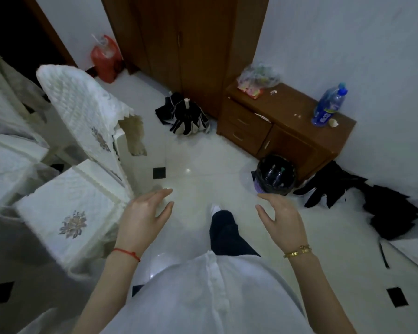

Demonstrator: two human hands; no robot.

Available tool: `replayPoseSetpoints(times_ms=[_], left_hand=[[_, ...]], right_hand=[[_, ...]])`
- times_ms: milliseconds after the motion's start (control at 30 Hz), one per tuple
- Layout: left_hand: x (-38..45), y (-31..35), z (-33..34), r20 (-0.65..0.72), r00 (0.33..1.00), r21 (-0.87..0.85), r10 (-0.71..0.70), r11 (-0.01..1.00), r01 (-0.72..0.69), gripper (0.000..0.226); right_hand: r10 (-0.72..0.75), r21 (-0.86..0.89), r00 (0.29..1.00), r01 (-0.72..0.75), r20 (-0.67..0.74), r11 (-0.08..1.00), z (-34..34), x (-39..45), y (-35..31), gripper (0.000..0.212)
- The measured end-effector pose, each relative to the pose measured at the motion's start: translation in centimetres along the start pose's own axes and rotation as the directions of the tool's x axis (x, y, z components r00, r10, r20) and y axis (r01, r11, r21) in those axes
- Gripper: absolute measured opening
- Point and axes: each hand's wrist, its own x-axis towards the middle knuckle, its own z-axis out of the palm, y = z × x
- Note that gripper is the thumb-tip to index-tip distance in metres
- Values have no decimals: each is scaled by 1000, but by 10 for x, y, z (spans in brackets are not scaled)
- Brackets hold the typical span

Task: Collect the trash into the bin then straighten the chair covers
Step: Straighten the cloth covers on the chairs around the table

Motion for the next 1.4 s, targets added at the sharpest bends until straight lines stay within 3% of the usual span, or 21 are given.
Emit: replayPoseSetpoints(times_ms=[300, 600, 800, 1000, 1133, 1233, 1300, 1400], left_hand=[[219, -5, -18, -200, 970, -14, -142, 990, 142, 32], [346, -66, -27, -279, 906, -19, -319, 945, 326, 40], [445, -142, -56, -376, 851, -30, -366, 923, 383, 33], [506, -206, -98, -424, 789, -13, -445, 874, 486, 26], [517, -229, -118, -471, 673, -71, -570, 785, 615, 28], [514, -239, -124, -510, 567, -96, -647, 697, 710, 27], [512, -239, -126, -540, 464, -131, -702, 614, 778, 27], [516, -231, -127, -588, 250, -227, -769, 454, 862, 31]], right_hand=[[-262, 17, 963, 261, 61, 965, -7, 305, 0, 28], [-416, 102, 874, 403, 253, 909, 73, 484, -40, 27], [-525, 132, 794, 510, 308, 850, 128, 610, -100, 28], [-635, 184, 721, 609, 277, 771, 171, 734, -192, 28], [-714, 269, 616, 663, 333, 698, 208, 780, -240, 27], [-774, 351, 497, 697, 393, 626, 242, 805, -272, 28], [-823, 412, 382, 727, 421, 549, 264, 822, -297, 28], [-891, 498, 182, 774, 416, 391, 293, 848, -346, 28]])
